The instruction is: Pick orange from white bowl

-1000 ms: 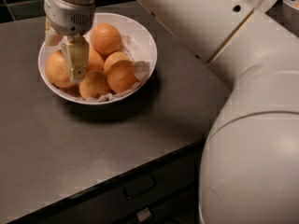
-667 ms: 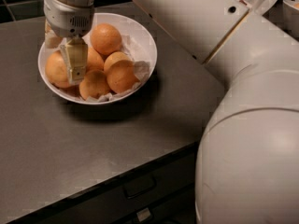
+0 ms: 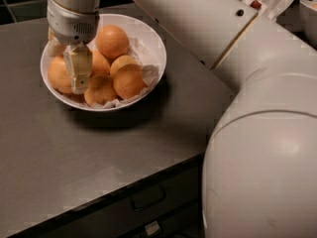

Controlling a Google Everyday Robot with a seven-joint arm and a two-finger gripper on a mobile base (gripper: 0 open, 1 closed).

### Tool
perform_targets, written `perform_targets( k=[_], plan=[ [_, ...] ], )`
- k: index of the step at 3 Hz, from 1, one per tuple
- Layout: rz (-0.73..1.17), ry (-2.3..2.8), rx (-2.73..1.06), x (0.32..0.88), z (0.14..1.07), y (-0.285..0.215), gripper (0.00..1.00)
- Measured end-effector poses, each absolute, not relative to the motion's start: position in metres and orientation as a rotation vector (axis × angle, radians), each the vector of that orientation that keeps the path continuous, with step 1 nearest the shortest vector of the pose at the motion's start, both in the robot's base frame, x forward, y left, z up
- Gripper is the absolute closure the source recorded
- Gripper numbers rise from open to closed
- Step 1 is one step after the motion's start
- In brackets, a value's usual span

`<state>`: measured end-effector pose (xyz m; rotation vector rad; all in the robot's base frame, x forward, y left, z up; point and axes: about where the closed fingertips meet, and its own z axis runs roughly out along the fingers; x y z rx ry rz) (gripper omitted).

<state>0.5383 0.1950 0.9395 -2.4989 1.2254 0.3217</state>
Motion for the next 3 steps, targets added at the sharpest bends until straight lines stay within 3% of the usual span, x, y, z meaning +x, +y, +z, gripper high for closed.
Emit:
perform_targets(
  k=[3],
  plan=[
    [0.34, 1.217, -2.521, 0.5417, 0.9309, 0.2033, 0.27]
  ],
)
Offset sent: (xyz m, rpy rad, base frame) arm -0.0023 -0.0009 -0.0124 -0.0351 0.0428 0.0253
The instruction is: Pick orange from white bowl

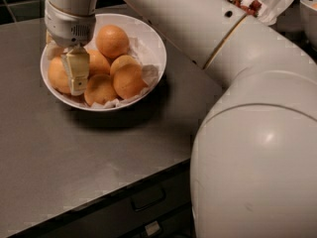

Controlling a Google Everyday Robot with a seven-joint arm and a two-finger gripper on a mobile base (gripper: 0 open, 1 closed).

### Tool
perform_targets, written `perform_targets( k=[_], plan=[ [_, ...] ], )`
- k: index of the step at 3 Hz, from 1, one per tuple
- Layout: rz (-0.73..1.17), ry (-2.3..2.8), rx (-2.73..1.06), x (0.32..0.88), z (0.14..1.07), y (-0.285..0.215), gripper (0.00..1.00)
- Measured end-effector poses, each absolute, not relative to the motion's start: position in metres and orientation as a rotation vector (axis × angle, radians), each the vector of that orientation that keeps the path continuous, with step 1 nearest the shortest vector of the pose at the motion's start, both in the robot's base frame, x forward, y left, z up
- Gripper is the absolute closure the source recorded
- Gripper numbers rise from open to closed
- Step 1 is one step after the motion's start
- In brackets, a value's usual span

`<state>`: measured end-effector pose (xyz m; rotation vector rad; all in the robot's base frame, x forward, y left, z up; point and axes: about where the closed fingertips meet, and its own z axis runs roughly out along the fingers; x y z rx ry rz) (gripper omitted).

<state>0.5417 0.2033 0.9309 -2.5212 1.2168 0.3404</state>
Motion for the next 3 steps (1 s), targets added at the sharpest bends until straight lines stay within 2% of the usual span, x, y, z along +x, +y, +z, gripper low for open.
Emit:
perform_targets(
  k=[3],
  plan=[
    [0.335, 1.216, -2.546, 0.5475, 0.9273, 0.2089, 0.34]
  ],
)
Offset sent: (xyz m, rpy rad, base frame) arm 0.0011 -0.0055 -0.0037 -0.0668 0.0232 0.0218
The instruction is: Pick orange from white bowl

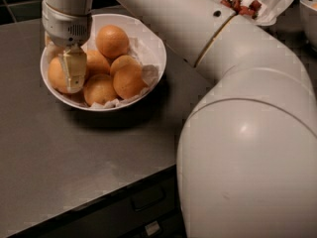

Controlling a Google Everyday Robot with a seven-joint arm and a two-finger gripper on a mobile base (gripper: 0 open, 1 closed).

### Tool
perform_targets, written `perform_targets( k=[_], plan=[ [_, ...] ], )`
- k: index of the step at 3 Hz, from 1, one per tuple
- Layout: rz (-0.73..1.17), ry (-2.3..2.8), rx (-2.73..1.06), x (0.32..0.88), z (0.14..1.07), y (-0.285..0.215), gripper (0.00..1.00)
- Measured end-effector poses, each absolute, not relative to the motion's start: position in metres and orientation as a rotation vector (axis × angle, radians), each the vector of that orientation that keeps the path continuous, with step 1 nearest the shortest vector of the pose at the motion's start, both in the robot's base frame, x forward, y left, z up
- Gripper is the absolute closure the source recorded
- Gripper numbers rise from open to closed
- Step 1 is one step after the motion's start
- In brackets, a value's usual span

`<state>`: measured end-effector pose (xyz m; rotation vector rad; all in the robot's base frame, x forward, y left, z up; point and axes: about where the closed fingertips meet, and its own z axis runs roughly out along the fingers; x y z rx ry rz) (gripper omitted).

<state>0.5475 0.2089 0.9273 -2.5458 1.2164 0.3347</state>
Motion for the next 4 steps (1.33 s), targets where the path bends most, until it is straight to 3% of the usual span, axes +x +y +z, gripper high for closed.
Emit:
perform_targets(
  k=[4],
  plan=[
    [0.302, 1.285, -2.557, 0.558, 0.913, 0.204, 0.35]
  ],
)
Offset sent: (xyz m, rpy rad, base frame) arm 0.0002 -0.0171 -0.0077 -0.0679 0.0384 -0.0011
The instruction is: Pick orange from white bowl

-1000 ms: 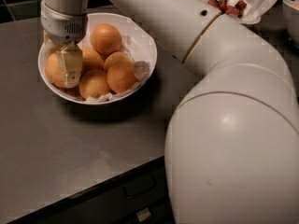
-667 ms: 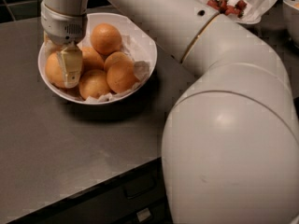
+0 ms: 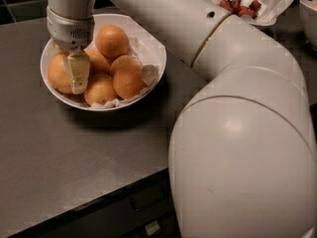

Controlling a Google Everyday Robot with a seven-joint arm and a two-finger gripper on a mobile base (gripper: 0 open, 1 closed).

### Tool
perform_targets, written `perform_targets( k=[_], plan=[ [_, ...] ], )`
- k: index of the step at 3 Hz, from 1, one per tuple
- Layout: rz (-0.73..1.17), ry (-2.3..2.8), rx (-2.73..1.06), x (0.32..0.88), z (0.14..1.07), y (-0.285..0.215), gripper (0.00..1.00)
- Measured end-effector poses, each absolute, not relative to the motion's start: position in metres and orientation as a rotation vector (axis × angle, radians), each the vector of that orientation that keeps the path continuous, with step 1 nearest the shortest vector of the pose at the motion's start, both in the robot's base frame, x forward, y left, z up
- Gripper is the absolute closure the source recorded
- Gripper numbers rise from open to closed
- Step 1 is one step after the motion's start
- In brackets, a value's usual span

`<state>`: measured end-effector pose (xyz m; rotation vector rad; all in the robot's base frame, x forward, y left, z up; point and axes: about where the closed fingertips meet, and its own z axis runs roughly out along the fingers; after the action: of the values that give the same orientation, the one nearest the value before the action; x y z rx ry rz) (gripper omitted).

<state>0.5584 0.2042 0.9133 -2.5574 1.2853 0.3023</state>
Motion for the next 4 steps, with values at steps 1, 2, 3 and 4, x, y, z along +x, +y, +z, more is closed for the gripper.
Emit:
perform_targets(
  k=[1, 2, 3, 4],
  plan=[
    [0.302, 1.285, -2.557, 0.558, 0.913, 0.204, 0.54],
    [0.302, 1.285, -2.557, 0.558, 0.913, 0.204, 0.77],
    [0.268, 1.227, -2.52, 0.552, 0.929, 0.207, 0.99],
    [0.164, 1.112, -2.457, 0.533, 0.964, 0.201, 1.0]
  ],
)
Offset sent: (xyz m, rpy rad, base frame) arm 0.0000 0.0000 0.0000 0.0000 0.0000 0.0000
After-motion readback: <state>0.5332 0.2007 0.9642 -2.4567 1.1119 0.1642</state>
